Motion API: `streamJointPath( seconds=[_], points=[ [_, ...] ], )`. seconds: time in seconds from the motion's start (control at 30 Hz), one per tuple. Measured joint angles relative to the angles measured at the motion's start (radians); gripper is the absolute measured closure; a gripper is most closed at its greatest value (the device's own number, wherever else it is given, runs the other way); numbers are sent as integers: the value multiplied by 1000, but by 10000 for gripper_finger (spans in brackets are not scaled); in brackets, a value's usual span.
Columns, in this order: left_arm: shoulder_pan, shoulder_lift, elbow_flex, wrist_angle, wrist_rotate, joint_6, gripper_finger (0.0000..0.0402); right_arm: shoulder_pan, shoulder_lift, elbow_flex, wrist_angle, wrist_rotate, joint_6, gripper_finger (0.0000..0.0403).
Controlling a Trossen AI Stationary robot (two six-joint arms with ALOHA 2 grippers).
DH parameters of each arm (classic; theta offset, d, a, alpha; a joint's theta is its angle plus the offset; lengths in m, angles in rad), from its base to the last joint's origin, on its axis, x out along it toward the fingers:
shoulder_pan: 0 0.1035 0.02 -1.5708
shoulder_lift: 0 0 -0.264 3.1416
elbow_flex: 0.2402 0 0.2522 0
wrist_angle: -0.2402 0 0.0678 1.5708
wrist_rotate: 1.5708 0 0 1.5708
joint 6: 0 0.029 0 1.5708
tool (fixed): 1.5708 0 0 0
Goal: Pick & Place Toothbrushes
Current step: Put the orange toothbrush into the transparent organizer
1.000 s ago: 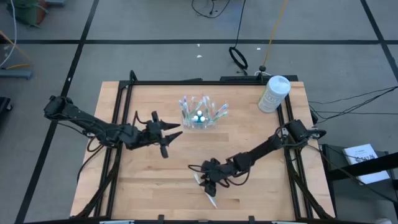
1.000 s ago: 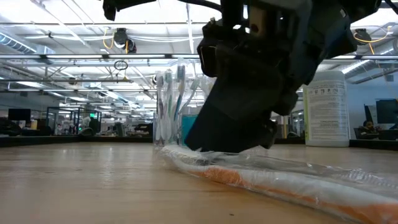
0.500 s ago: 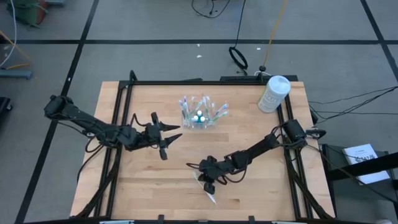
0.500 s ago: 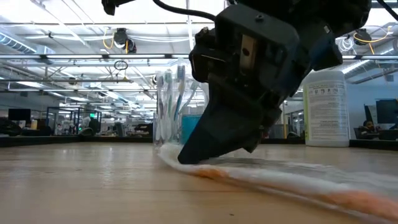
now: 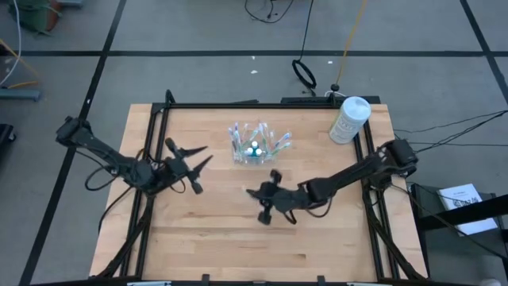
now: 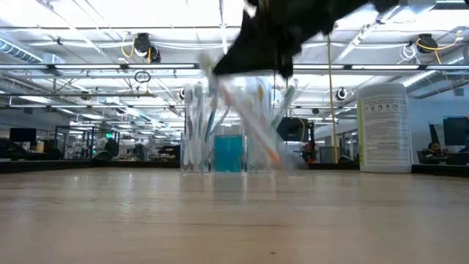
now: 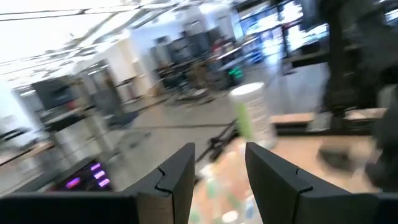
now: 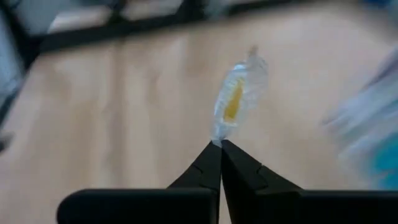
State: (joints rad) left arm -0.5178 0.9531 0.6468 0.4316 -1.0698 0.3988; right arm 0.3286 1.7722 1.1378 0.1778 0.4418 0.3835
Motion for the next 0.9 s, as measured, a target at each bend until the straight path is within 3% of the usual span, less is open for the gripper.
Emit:
streamJointPath(
  seconds=[0.23,0.37,0.6,0.77,0.9],
  points=[
    [-51,-34,0,-20,-207,117,254,3,-86,0,156,554,-302,402],
    [-75,-34,0,-21,-290,195,254,-26,-86,0,334,779,-510,402],
    [-99,-32,0,-97,-346,258,254,-159,-85,0,362,809,-550,403],
    [-102,-32,0,-145,-346,273,254,-247,-49,0,380,733,-528,403],
    [-100,-32,0,-145,-346,276,254,-286,-7,2,395,738,-517,403]
  ],
)
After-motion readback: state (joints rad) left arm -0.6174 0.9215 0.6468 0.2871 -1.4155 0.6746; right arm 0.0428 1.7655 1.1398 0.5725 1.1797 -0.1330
